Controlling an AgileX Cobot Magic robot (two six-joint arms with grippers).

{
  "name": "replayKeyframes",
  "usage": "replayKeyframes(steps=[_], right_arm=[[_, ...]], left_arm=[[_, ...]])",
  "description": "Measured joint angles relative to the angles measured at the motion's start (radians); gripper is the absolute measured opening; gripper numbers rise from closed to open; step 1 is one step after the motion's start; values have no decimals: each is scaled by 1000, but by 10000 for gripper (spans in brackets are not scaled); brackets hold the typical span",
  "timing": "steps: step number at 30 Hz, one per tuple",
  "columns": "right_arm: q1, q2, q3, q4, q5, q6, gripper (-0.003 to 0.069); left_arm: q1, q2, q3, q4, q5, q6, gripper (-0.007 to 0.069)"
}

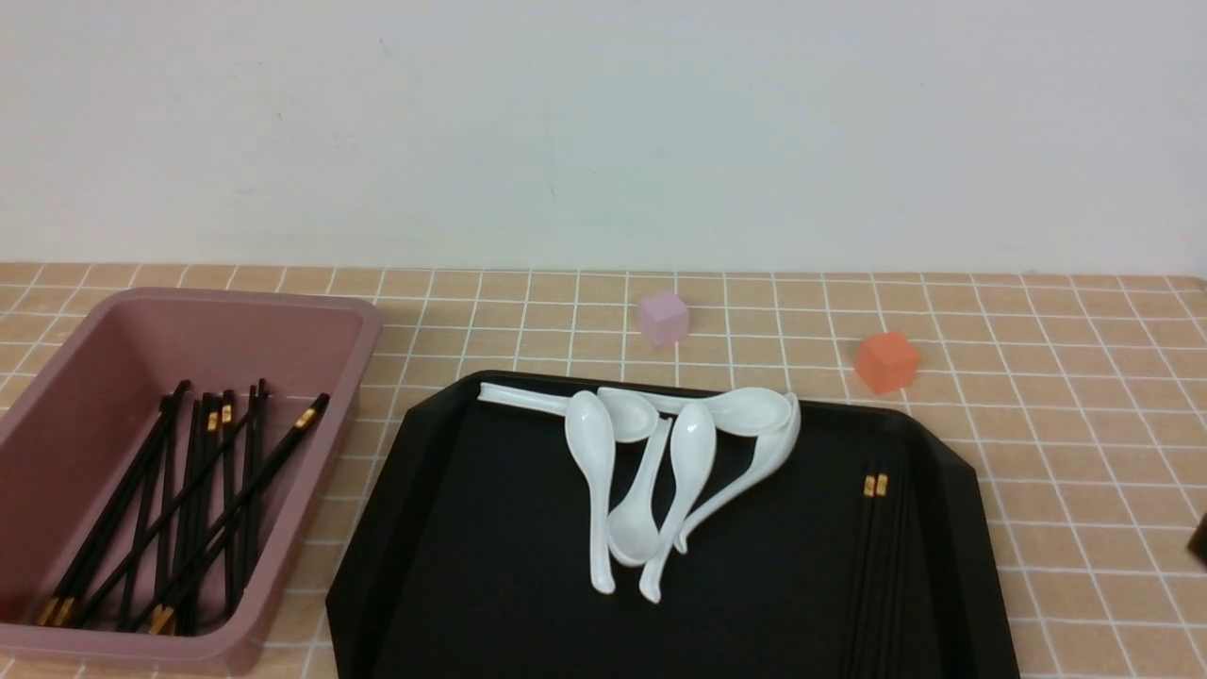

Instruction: On brown tablecloth take chopsticks from black tray and put them in box.

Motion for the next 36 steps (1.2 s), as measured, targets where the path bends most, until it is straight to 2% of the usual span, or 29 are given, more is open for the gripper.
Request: replayKeyframes(steps=[18,21,22,27,30,35,36], right_arm=[[0,0,74,-3,14,0,15],[0,1,75,39,20,-19,19],[0,2,75,52,22,-33,19],[-42,-1,83,281,72,-320,22],[-123,-36,128,398,53,-475,25],[-268,-119,240,454,9,-505,29],[-324,-153,280,458,5,-502,31]], left_arm=[[0,0,0,0,0,0,239],[0,0,0,0,0,0,239],[0,0,0,0,0,0,239],[0,0,0,0,0,0,238],[0,0,0,0,0,0,238],[0,0,0,0,0,0,238],[0,0,0,0,0,0,238]])
